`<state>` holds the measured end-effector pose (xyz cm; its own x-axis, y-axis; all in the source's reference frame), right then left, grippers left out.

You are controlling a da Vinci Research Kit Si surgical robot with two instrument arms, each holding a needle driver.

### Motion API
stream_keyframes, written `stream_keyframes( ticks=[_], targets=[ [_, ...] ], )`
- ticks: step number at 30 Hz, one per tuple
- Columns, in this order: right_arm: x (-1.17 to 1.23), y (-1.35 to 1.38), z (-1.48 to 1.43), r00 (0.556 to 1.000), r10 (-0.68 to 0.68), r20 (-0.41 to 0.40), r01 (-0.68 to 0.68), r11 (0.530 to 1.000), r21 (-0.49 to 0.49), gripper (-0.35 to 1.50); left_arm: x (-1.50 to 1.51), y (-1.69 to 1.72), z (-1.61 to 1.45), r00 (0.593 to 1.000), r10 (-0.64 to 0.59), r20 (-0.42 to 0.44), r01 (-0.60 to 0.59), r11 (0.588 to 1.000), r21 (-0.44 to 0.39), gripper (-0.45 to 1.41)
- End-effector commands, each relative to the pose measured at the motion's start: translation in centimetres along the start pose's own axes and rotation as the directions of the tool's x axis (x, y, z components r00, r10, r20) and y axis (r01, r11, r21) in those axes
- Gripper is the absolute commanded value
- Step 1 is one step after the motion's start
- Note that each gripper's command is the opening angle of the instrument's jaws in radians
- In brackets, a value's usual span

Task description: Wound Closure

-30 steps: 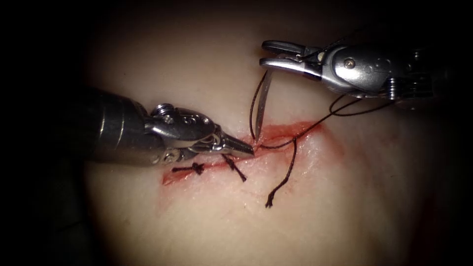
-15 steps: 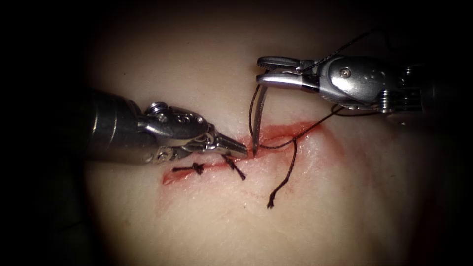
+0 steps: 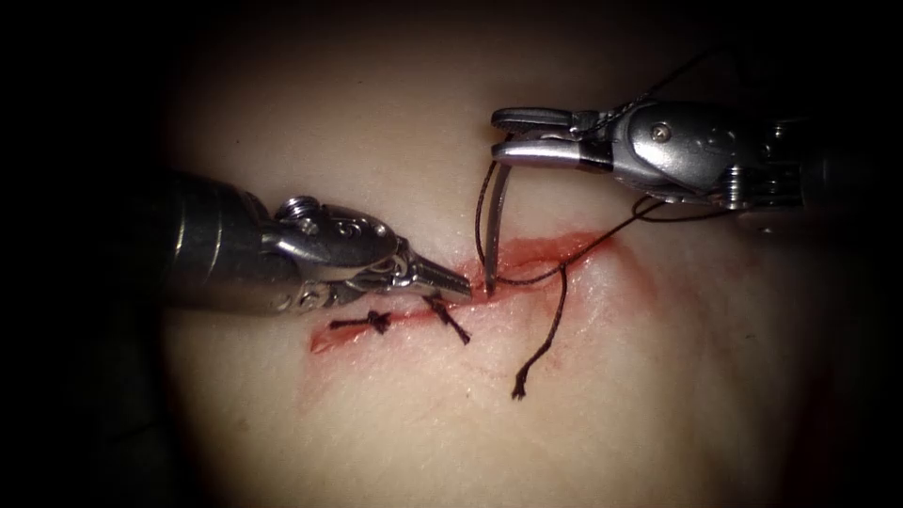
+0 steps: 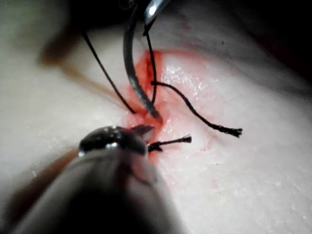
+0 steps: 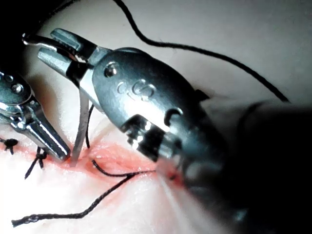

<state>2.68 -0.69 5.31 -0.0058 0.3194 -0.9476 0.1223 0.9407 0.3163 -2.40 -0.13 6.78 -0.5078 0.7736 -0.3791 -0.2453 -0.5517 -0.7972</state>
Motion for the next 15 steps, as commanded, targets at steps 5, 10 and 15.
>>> stream_keyframes(
  ticks=[5, 10, 15],
  targets=[
    [-0.01, -0.03, 0.10, 0.980, 0.199, 0.008, -0.199, 0.980, 0.007, -0.35, 0.03, 0.00, 0.03, 1.000, -0.004, 0.001, 0.004, 1.000, -0.007, -0.37],
    [-0.01, 0.02, 0.09, 0.951, 0.308, 0.012, -0.308, 0.951, 0.006, -0.35, 0.14, 0.06, -0.08, 1.000, -0.013, 0.005, 0.013, 1.000, -0.022, -0.37],
    [-0.04, 0.05, 0.08, 0.934, 0.357, 0.017, -0.357, 0.934, 0.003, -0.35, 0.15, 0.11, -0.07, 1.000, -0.016, 0.004, 0.016, 1.000, -0.023, -0.35]
  ],
)
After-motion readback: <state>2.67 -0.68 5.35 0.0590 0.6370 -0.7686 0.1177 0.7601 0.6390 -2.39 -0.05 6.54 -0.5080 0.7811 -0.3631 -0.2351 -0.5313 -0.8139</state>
